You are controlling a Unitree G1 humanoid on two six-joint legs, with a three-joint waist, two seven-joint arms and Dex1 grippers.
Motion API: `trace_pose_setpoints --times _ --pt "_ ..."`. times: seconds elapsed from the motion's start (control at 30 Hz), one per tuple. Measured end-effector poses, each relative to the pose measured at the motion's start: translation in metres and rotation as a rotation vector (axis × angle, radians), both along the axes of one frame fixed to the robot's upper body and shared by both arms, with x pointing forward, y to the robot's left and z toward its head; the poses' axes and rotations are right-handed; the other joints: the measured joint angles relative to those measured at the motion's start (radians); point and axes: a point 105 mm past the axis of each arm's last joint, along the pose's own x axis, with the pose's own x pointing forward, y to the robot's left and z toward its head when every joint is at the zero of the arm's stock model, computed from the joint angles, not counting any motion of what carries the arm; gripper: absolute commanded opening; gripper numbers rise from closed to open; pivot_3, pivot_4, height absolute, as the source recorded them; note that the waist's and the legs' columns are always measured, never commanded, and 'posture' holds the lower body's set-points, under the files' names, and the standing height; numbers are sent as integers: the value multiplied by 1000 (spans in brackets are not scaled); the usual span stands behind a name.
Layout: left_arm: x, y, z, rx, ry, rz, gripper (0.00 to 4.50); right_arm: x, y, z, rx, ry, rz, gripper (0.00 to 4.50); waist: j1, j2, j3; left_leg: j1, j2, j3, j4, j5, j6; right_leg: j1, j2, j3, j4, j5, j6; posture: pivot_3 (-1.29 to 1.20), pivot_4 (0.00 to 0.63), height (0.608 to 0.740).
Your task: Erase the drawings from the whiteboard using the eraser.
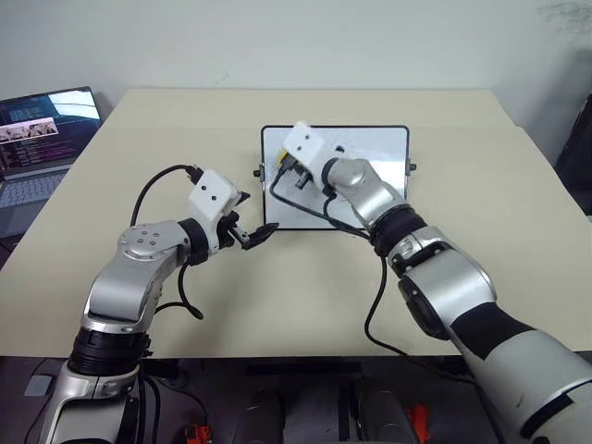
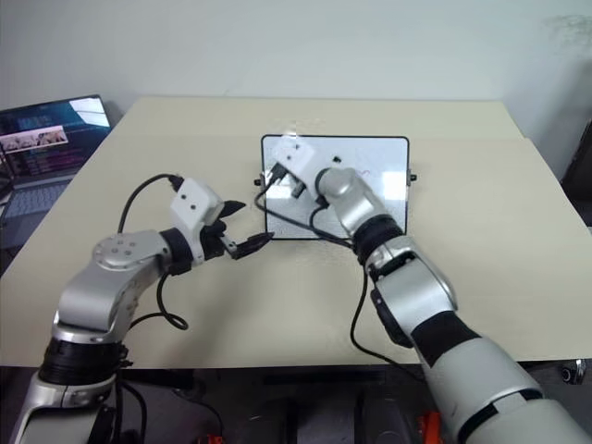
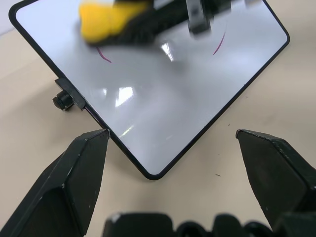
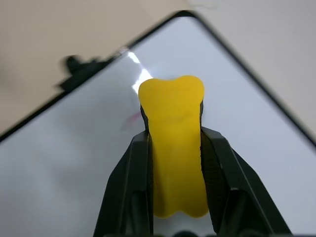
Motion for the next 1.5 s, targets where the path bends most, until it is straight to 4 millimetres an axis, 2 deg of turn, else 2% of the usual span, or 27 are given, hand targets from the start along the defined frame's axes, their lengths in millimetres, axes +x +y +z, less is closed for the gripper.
trace_pose_setpoints --times 0.2,0.43,0.63,0.87,1.1,1.37,1.5 --pt "0 -1 1 -4 -10 -6 4500 -2 4 -2 -19 1 19 972 -1 0 0 0 0 0 0 0 0 0 0 0 0 0 0 0 150 740" --pt "0 -1 1 -5 -9 -7 4500 -16 27 -21 -185 22 140 972 -12 0 0 1 0 0 0 0 0 0 0 0 1 0 0 0 150 740" --pt "0 -1 1 -5 -8 -7 4500 -27 38 -38 -276 45 213 972 -17 0 0 2 1 0 0 0 0 1 1 0 1 0 1 0 150 740" --pt "0 -2 1 -4 -5 -16 4500 -22 32 -35 -254 13 158 972 -13 0 0 2 1 0 0 0 0 1 1 0 1 -1 1 0 150 740" --pt "0 -1 0 -5 3 -19 4500 -3 4 -8 -224 -60 28 972 5 0 0 2 1 0 0 1 1 2 1 0 0 0 1 0 150 740" --pt "3 -3 7 -7 -10 -38 4500 -6 6 -12 -271 -47 66 972 3 0 0 3 1 0 0 1 1 2 1 0 0 -1 2 0 150 740" --pt "4 -3 5 -6 -9 -42 4500 -17 16 -33 -337 11 166 972 0 -1 -1 3 1 0 0 1 1 2 1 0 1 -2 3 0 150 740"
